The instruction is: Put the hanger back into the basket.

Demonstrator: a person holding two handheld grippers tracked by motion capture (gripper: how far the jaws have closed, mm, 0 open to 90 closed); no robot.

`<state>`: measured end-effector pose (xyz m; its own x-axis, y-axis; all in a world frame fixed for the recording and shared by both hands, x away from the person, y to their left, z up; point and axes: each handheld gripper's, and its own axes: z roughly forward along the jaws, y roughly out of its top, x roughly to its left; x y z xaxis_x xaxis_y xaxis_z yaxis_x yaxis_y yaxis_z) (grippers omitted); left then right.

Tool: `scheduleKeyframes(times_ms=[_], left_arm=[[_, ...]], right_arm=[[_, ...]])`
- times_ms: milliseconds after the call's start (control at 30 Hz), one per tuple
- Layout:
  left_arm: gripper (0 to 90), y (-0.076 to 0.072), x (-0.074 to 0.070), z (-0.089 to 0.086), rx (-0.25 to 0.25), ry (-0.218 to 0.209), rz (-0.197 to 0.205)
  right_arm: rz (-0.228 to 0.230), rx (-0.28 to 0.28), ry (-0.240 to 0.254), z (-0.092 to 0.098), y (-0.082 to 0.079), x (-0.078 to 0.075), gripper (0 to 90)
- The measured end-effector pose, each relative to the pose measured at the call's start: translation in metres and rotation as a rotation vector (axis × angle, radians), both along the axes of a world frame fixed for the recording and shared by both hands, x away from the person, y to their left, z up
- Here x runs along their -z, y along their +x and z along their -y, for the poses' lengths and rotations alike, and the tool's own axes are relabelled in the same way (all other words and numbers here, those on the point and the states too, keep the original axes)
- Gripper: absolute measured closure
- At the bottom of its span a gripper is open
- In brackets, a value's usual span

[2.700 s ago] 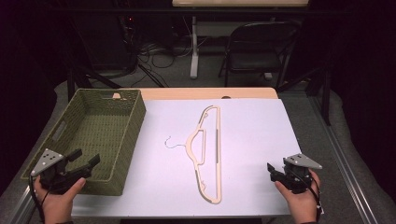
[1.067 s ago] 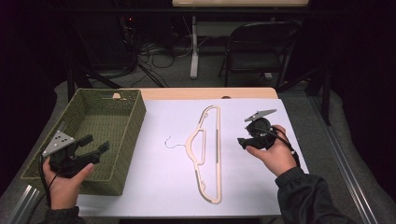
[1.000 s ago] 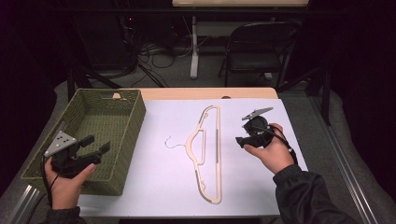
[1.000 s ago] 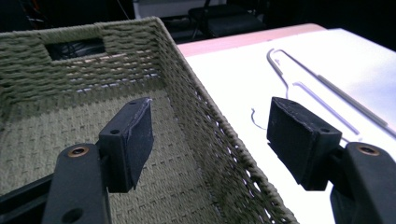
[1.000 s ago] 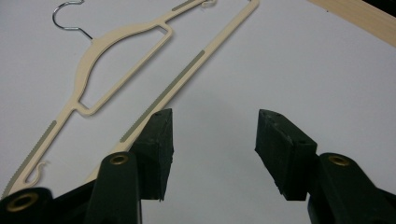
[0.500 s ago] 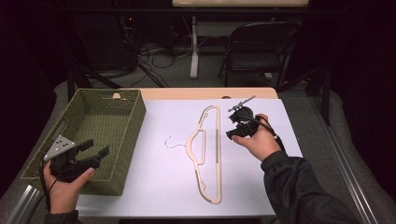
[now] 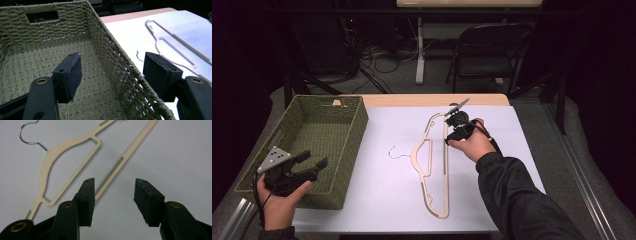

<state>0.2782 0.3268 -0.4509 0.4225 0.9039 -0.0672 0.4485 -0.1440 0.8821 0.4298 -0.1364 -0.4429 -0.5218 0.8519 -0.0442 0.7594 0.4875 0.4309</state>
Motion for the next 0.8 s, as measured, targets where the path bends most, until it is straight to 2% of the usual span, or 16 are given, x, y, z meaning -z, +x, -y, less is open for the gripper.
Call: scheduleKeyframes(times_ms=[33,100,133,167,200,233,267,333,367,400,533,567,633,800], left_arm=[[31.2,0.000,0.000,0.000,0.001,0.001,0.000],[31.2,0.000,0.000,0.000,0.001,0.000,-0.001],[31.2,0.000,0.000,0.000,0.001,0.000,-0.001],[31.2,0.000,0.000,0.000,0.002,0.000,-0.001],[31.2,0.000,0.001,0.001,0.000,0.001,-0.002],[31.2,0.000,0.001,0.001,0.000,0.001,-0.002],[31.2,0.000,0.001,0.001,0.001,0.002,-0.002],[31.2,0.001,0.001,0.001,0.001,0.003,-0.003],[31.2,0.001,0.001,0.001,0.002,0.004,-0.003],[31.2,0.001,0.001,0.001,0.002,0.003,-0.004],[31.2,0.001,0.002,0.002,0.004,0.003,-0.006],[31.2,0.001,0.002,0.002,0.005,0.004,-0.007],[31.2,0.001,0.002,0.002,0.005,0.004,-0.008],[31.2,0.002,0.002,0.002,0.003,0.007,-0.008]], right_arm=[[0.016,0.001,0.016,-0.001,0.002,0.004,50.8],[0.016,0.013,0.019,-0.003,0.005,0.008,50.8],[-0.014,0.015,-0.003,-0.005,0.008,0.009,50.8],[-0.014,0.015,-0.003,-0.005,0.008,0.009,50.8],[0.013,0.022,0.034,-0.009,0.011,0.015,50.7],[0.013,0.022,0.034,-0.009,0.011,0.015,50.7],[0.023,0.020,0.054,-0.013,0.012,0.019,50.6],[0.019,0.018,0.051,-0.015,0.013,0.020,50.5],[-0.025,0.013,0.021,-0.016,0.014,0.018,50.5],[-0.034,0.017,0.025,-0.021,0.016,0.023,50.5],[-0.039,0.021,0.033,-0.026,0.019,0.031,50.5],[-0.057,0.020,0.027,-0.029,0.020,0.035,50.5],[-0.058,0.026,0.030,-0.030,0.020,0.037,50.5],[-0.097,0.009,-0.006,-0.039,0.021,0.044,50.5]])
